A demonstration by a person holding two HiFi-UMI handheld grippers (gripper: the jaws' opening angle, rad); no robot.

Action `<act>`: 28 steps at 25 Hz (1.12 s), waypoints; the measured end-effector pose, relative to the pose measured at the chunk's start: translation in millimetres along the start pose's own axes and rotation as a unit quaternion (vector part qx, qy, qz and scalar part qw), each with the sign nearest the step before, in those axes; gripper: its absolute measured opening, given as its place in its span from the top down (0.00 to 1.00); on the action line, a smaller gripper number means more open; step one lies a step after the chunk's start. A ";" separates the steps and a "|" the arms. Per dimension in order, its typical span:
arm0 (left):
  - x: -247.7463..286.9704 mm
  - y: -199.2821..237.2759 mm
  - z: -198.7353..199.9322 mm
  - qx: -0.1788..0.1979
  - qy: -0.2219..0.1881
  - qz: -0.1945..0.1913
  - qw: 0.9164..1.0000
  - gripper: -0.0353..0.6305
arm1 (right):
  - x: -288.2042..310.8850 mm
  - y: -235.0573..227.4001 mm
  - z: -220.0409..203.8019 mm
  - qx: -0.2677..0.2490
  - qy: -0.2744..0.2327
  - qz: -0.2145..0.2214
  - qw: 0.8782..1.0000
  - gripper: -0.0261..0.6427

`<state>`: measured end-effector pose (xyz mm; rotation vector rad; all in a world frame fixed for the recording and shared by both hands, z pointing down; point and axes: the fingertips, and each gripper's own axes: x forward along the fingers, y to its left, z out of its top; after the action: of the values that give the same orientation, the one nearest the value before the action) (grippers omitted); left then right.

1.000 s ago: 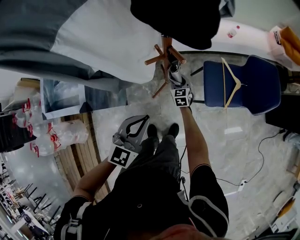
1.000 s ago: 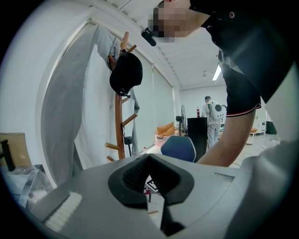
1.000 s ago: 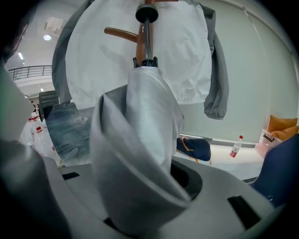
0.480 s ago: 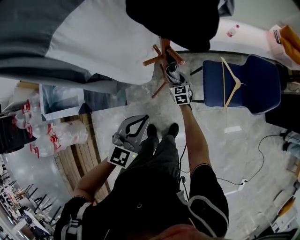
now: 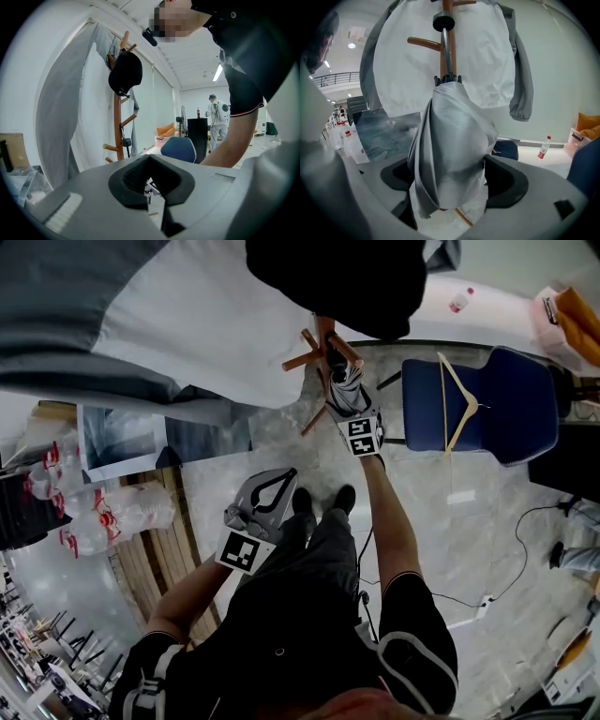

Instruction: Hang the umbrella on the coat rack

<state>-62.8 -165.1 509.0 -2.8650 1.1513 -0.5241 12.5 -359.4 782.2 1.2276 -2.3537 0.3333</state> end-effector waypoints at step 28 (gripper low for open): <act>-8.8 7.7 25.1 0.002 -0.034 0.016 0.999 0.94 | -119.6 8.9 79.8 0.013 -0.090 -0.006 0.996 0.54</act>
<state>-66.1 -167.7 481.7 -2.8321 1.1825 -0.4230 41.4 -302.7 653.0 1.3322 -2.4999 0.2593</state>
